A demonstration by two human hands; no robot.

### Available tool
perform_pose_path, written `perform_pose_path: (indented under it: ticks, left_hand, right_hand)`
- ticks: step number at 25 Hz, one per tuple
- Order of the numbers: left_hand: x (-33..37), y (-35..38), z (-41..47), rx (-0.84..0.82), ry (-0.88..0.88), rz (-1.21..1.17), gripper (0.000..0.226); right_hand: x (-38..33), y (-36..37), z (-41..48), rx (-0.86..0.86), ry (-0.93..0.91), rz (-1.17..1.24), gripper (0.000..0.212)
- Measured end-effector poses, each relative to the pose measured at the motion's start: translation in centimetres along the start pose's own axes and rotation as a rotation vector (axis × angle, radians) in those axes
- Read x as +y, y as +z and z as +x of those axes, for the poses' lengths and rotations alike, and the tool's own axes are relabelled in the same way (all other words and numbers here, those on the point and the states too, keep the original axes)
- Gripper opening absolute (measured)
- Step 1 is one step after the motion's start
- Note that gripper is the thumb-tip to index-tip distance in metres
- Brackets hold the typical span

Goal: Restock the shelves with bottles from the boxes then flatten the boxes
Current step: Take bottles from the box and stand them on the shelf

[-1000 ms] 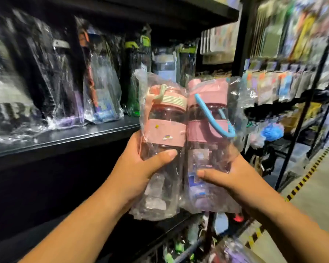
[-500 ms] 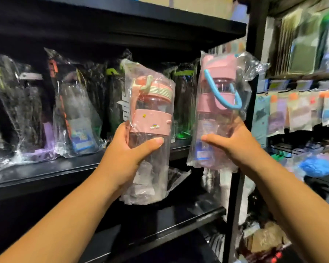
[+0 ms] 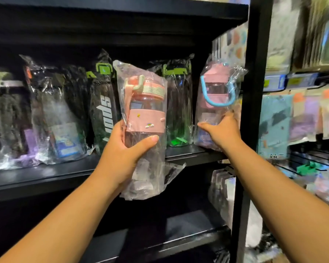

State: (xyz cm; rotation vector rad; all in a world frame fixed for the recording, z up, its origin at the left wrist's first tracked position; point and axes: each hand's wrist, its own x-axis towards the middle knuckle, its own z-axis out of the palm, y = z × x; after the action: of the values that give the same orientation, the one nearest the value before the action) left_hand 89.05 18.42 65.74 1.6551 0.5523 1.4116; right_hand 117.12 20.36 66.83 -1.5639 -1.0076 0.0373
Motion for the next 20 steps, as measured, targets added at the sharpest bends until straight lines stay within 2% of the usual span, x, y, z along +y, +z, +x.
perform_pose_path:
  ticks: [5, 10, 20]
  left_hand:
    - [-0.8, 0.6, 0.4, 0.049, -0.015, 0.009, 0.085]
    - [-1.6, 1.0, 0.6, 0.042, -0.019, 0.024, 0.07]
    - [-1.5, 1.2, 0.8, 0.039, -0.007, 0.003, 0.068]
  right_hand:
    - [0.4, 0.6, 1.5, -0.051, 0.011, -0.165, 0.108]
    - [1.3, 1.7, 2.4, -0.094, 0.039, -0.082, 0.107]
    - [1.3, 1.3, 1.5, -0.11, 0.073, -0.042, 0.101]
